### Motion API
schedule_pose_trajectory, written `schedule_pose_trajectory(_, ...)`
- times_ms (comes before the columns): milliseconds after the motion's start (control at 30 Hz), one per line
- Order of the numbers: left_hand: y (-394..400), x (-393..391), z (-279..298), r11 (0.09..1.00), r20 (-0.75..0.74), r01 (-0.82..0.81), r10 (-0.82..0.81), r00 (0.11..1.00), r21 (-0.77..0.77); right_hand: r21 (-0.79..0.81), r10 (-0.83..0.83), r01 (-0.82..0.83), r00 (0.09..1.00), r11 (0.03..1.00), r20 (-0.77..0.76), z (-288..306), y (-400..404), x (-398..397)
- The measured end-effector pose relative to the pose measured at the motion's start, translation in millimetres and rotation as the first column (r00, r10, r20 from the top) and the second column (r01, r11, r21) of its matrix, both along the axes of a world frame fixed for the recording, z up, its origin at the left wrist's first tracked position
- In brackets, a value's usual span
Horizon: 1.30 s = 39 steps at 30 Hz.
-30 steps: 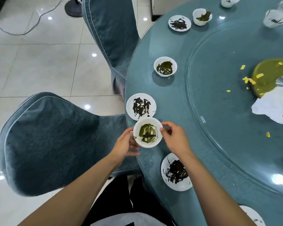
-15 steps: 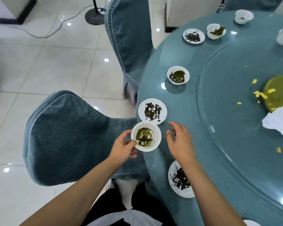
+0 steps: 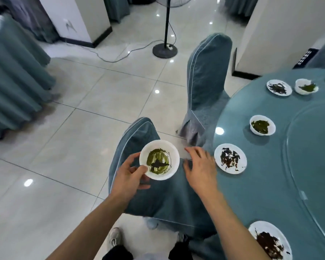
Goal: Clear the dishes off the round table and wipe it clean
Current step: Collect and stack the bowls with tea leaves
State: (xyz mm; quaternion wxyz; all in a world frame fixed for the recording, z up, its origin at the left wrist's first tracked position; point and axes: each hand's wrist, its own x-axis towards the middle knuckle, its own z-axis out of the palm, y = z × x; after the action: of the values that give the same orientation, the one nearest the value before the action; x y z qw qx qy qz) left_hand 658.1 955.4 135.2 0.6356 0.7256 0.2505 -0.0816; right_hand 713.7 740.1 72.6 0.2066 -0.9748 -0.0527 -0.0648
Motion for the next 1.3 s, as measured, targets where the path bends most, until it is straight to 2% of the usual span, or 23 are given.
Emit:
schedule_pose_trajectory(267, 143, 3, 22, 0.999, 0.041, 0.05, -0.049, 0.998, -0.01, 0.039, -0.028, 0.025, 0.995, 0.999, 0.099, 22, 142, 6)
schedule_pose_trajectory(567, 257, 32, 28, 0.991, 0.01, 0.018, -0.017, 1.0, -0.132, 0.048, -0.093, 0.09, 0.995, 0.995, 0.047, 31, 243, 36)
schedule_pose_trajectory(733, 282, 81, 21, 0.989, 0.004, 0.039, -0.039, 0.999, -0.143, 0.02, -0.158, 0.158, 0.987, 0.987, 0.001, 28, 266, 73)
schedule_pose_trajectory(900, 291, 153, 18, 0.987, 0.003, 0.106, -0.107, 0.994, -0.12, 0.03, -0.225, 0.224, 0.974, 0.974, 0.019, 20, 276, 122)
schedule_pose_trajectory(1133, 276, 263, 30, 0.957, 0.014, 0.278, -0.277, 0.961, -0.086, 0.086, -0.362, 0.362, 0.932, 0.928, -0.014, 16, 272, 202)
schedule_pose_trajectory(1300, 252, 327, 35, 0.936, 0.023, 0.343, -0.342, 0.939, -0.083, 0.099, -0.443, 0.439, 0.896, 0.893, 0.014, 24, 253, 245)
